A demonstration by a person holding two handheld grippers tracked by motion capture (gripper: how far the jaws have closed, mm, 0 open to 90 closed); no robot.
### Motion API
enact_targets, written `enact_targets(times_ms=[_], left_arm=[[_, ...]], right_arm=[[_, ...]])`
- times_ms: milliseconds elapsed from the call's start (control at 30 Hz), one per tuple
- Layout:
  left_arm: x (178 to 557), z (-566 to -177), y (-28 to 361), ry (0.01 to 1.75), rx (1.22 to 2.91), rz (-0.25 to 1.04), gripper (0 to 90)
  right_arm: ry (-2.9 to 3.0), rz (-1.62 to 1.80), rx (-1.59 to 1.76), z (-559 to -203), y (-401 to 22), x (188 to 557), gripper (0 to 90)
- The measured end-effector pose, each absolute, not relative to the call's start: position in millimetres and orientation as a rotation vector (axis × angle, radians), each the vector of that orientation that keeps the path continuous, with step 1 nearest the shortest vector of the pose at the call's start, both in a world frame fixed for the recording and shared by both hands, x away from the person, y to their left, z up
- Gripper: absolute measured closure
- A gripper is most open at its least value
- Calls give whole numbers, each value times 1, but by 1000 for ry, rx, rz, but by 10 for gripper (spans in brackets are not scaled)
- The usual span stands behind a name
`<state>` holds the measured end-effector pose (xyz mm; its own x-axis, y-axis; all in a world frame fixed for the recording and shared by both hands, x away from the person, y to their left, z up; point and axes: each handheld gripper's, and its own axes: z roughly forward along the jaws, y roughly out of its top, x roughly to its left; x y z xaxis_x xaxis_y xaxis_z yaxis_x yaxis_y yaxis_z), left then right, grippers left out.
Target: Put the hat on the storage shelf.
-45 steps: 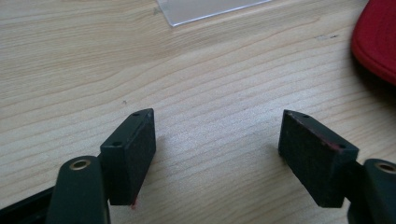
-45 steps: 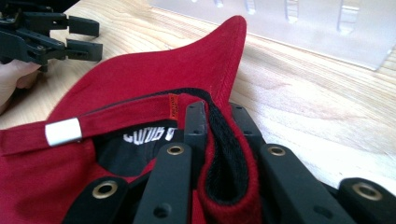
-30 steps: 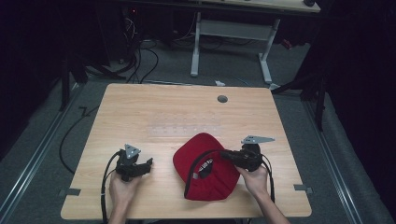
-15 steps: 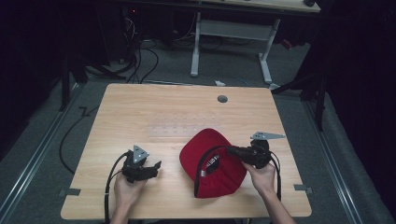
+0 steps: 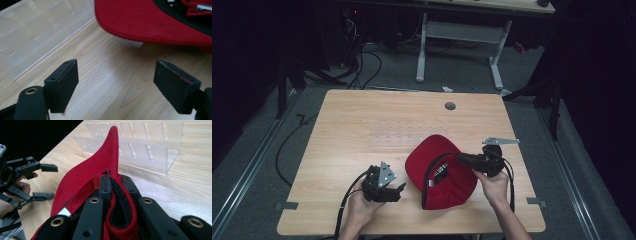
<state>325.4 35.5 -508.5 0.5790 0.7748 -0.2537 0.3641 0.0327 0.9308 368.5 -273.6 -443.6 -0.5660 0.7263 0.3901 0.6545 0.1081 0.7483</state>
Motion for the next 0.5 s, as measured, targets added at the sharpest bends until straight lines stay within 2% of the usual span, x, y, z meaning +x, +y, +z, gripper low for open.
enact_targets(times_ms=[200,500], left_arm=[[325,-505,25,958,1582,392,194],[323,-504,16,912,1620,447,194]], right_arm=[[2306,1477,1433,-437,-268,375,813],[2343,1457,1436,-430,-257,382,813]])
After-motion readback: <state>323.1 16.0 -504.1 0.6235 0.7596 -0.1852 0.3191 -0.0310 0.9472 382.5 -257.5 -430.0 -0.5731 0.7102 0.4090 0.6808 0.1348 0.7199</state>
